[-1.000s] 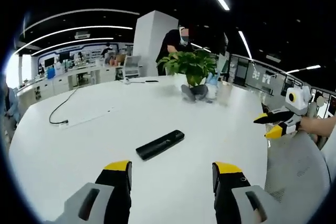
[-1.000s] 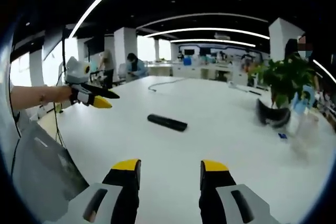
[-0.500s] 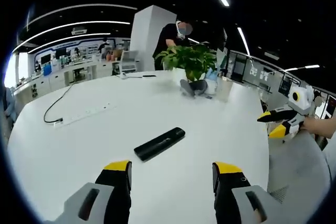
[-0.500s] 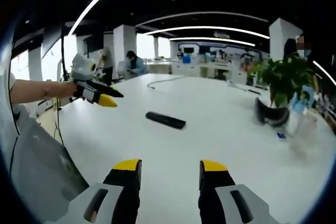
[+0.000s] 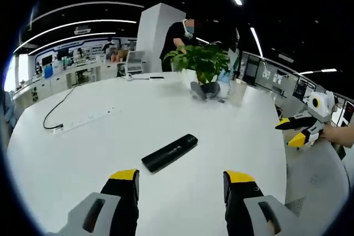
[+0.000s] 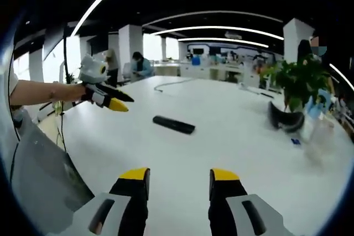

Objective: Press the specified remote control buttons in sequence, fully releasing each button before pressing the next.

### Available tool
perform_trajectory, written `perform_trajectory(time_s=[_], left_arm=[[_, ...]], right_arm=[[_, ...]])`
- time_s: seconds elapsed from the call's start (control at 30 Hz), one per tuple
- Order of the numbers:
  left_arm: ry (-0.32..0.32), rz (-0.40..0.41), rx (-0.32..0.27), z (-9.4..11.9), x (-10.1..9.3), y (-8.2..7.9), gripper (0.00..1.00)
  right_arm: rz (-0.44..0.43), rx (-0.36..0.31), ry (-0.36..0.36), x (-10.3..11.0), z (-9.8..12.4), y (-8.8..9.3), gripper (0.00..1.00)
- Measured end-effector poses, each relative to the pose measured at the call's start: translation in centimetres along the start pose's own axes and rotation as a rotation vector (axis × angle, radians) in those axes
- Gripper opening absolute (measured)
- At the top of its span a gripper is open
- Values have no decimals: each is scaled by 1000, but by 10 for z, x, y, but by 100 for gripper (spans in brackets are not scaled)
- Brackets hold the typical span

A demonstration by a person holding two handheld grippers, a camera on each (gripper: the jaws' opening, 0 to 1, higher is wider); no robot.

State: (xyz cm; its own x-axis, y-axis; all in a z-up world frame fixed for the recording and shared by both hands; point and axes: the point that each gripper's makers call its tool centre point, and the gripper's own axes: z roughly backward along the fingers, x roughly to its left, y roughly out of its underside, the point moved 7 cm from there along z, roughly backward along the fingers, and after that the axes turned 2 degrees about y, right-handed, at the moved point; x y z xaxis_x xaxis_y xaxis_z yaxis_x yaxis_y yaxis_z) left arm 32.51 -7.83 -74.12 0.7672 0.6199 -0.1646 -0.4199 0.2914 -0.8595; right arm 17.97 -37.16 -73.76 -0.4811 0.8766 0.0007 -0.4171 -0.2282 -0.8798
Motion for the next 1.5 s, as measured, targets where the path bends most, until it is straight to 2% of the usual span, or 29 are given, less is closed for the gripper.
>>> perform_trajectory(time_s=[0.47,0.8,1.07,1.5], left_arm=[[6,19,0,-13,8,-6,63],[29,37,23,-23,7,0,63],[28,55,29,-29,13,-1,62],[23,12,69,-40,23,-4,62]], right_arm=[[2,14,4,1,0,0,40],[11,9,28,-1,1,-1,41],[13,13,29,-2,1,0,40],[12,20,30,-3,1,1,40]])
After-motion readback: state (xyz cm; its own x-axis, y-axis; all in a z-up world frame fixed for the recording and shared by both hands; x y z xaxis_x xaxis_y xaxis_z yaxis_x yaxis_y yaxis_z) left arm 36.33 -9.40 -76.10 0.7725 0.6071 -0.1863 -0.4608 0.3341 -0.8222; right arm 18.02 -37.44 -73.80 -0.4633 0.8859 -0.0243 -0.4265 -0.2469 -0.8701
